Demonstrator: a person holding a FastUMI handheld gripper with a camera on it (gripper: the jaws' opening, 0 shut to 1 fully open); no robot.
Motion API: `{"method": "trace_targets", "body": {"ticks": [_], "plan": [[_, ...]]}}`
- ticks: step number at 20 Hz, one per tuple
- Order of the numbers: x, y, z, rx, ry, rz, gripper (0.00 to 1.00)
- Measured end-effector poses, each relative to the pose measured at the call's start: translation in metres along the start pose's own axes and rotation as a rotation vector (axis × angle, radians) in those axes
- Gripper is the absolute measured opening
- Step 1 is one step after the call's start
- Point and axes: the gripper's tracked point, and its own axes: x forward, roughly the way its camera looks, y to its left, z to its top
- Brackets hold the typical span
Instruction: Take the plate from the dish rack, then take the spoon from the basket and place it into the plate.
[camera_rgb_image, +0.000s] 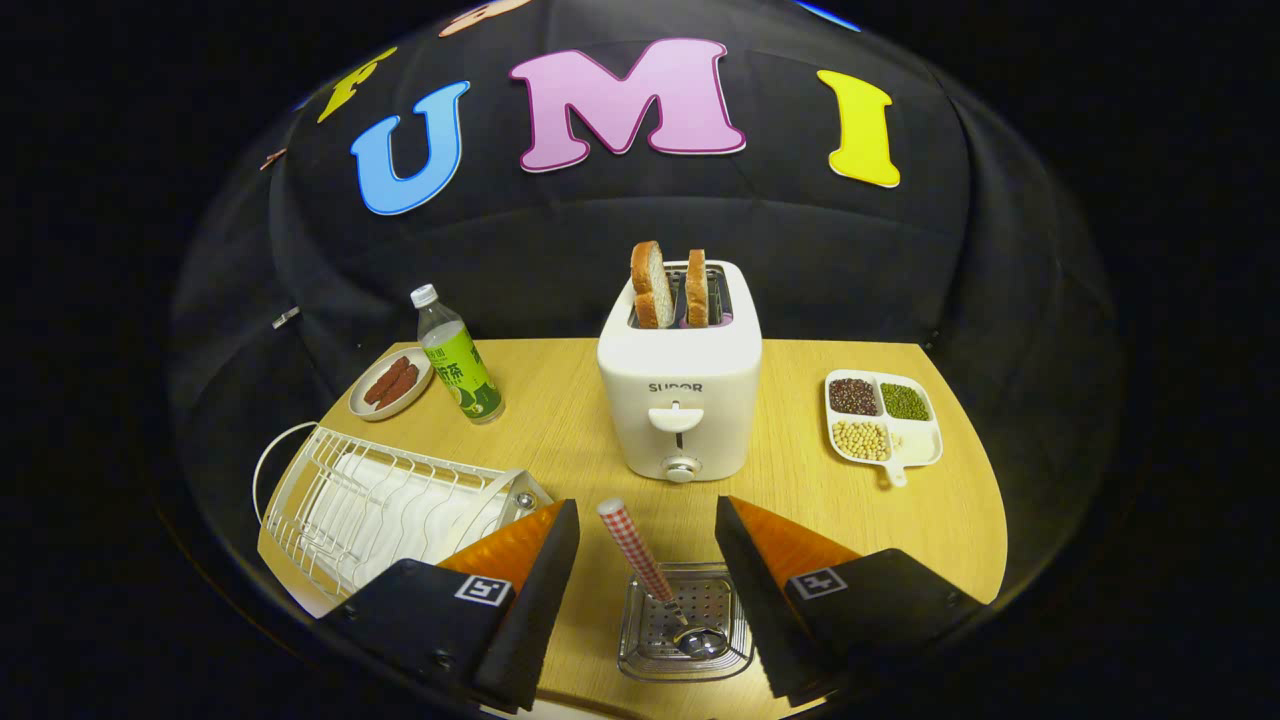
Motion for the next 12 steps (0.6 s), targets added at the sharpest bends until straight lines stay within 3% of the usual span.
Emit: {"method": "trace_targets", "body": {"ticks": [6,8,12], "plan": [[0.023,0.003,-0.009,0.08,0.059,-0.032,0.53],[0.026,0.003,-0.009,0.082,0.068,-0.032,0.33],[0.022,-0.005,-0.006,0.054,0.073,-0.057,0.29]]}}
